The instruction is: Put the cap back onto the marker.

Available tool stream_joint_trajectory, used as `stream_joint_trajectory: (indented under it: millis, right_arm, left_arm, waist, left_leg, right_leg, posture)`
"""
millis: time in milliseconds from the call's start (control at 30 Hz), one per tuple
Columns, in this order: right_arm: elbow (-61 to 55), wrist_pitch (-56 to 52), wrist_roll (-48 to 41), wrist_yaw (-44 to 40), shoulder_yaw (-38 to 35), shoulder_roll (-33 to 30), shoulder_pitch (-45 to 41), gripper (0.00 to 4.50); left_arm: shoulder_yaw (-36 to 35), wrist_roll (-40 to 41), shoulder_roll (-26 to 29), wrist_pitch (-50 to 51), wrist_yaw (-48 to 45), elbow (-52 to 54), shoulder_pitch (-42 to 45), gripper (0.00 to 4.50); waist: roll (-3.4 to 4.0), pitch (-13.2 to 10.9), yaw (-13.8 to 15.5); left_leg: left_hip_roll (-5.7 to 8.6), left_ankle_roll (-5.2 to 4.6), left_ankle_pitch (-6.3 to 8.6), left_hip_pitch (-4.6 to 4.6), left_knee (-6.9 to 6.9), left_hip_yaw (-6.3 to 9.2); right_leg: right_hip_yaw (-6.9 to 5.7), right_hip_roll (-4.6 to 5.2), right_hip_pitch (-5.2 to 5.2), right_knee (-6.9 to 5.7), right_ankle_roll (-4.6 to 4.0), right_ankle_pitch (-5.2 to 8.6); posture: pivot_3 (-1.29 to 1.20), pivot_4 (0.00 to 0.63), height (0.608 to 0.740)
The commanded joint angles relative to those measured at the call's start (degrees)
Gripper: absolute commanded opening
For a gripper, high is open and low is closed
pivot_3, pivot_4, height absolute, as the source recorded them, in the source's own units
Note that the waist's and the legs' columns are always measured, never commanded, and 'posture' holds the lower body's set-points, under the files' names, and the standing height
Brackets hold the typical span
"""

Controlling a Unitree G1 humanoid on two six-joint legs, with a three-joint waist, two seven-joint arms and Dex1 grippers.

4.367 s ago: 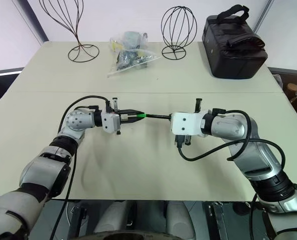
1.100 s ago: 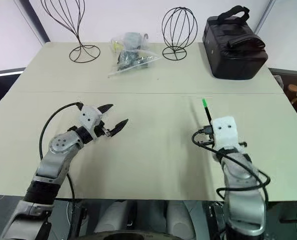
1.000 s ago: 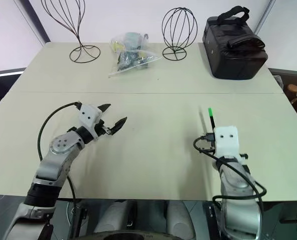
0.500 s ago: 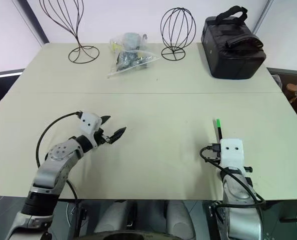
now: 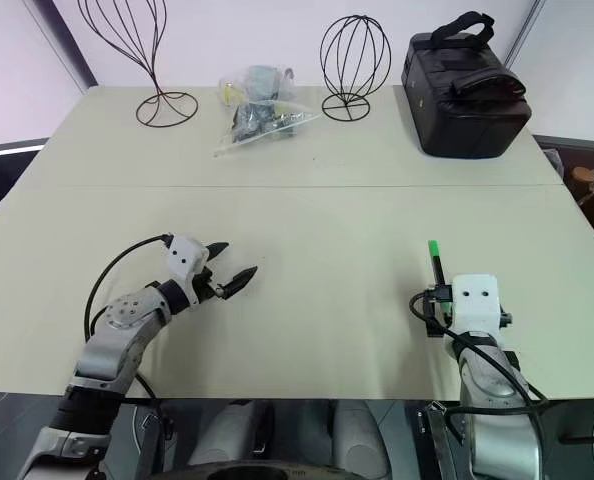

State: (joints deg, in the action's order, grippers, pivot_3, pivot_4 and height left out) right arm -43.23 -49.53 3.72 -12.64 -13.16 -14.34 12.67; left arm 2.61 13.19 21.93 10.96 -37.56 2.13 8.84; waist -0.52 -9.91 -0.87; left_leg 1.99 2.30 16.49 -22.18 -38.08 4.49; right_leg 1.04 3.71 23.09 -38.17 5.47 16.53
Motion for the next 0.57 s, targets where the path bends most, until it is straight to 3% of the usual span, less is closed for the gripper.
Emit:
stream_joint_trajectory:
  millis: [33,133,267,567]
  right_arm:
    - [-11.5,0.3,-2.1,-9.2,1.8,-11.5,0.8,4.32]
    - [-16.5,2.2,-6.0,-17.8,2.3,-21.6,3.8,4.32]
    - [-16.8,6.4,-12.0,-25.4,-3.1,-28.9,7.8,4.32]
    - [-16.8,7.4,-18.7,-25.7,-9.4,-28.1,11.4,4.32]
  left_arm:
    - [-1.2,1.3,1.6,-9.1,-5.3,0.8,1.0,4.50]
    - [-0.6,0.3,3.5,-20.2,-10.8,0.1,0.5,4.50]
    - [-1.3,2.1,5.3,-23.7,-15.5,-3.7,2.2,4.50]
    - [-2.5,4.2,6.5,-21.7,-16.9,-2.8,4.9,4.50]
  waist:
    - [0.05,0.0,0.1]
    - [0.01,0.0,0.2]
    - [-0.01,0.0,0.3]
    - [-0.09,0.0,0.3]
  left_leg:
    - [0.02,0.00,0.00,-0.01,0.00,-0.02]
    - [-0.01,0.00,0.00,0.00,0.02,0.03]
    - [-0.03,-0.01,0.01,0.11,0.04,0.14]
    - [-0.04,-0.03,0.02,0.16,-0.01,0.17]
  right_leg:
    - [0.00,0.02,0.00,0.01,0.00,0.00]
    - [-0.05,0.00,-0.06,0.11,0.00,0.00]
    - [-0.17,0.00,-0.33,0.27,-0.01,0.01]
    - [-0.19,0.00,-0.46,0.35,0.01,0.01]
  posture:
    - [0.00,0.150,0.740]
    - [0.00,0.150,0.740]
    - [0.00,0.150,0.740]
    - [0.00,0.150,0.740]
